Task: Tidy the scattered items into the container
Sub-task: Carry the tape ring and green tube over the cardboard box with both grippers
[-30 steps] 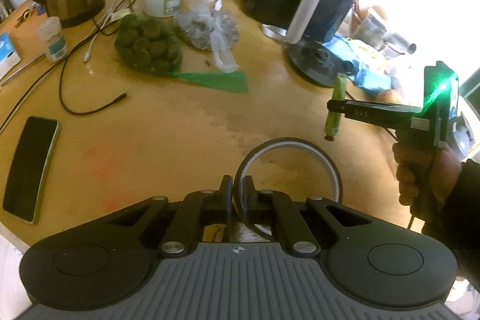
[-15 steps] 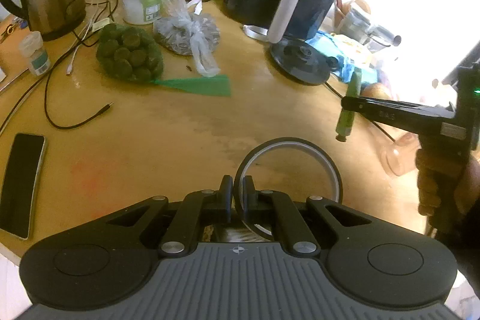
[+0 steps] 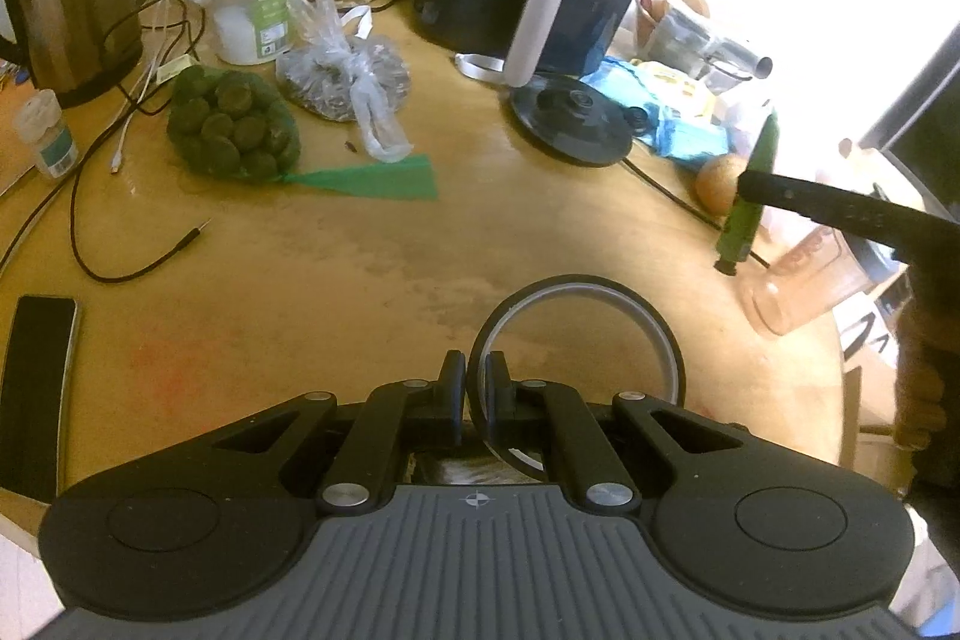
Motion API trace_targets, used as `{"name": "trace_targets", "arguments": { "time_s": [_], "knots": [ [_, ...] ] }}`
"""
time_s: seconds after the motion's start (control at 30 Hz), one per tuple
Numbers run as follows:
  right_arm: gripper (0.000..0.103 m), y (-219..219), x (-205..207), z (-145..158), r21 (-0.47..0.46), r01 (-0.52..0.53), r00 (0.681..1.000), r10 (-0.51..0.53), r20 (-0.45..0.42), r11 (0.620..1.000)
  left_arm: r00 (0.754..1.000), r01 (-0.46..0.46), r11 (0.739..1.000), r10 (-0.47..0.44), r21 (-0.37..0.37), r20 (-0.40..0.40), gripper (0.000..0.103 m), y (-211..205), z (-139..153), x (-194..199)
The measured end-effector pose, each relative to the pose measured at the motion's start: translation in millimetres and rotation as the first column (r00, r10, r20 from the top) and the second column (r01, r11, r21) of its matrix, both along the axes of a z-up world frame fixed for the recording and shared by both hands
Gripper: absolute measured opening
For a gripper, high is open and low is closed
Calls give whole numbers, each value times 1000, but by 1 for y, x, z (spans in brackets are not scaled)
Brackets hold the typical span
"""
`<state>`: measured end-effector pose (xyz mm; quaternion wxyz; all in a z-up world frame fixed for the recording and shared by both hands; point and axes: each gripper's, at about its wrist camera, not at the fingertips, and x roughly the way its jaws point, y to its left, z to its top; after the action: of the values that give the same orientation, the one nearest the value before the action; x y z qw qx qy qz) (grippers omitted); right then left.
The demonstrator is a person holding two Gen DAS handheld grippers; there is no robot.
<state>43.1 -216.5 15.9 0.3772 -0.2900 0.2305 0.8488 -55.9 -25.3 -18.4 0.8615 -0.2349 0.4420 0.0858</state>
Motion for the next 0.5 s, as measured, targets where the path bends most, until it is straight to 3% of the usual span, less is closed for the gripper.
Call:
{"name": "trace_targets", "arguments": {
  "time_s": [0.23,0.5],
  "knots": [
    [30,-22,18,14,-13,23,999,-23,-41,1000,999,39,999,-39,-3,5,8,0,1,-4],
    [30,-51,31,9,-81,71,995,-77,-69,994,995,100,995,-101,-11,-1,8,-6,-3,-10]
  ]
}}
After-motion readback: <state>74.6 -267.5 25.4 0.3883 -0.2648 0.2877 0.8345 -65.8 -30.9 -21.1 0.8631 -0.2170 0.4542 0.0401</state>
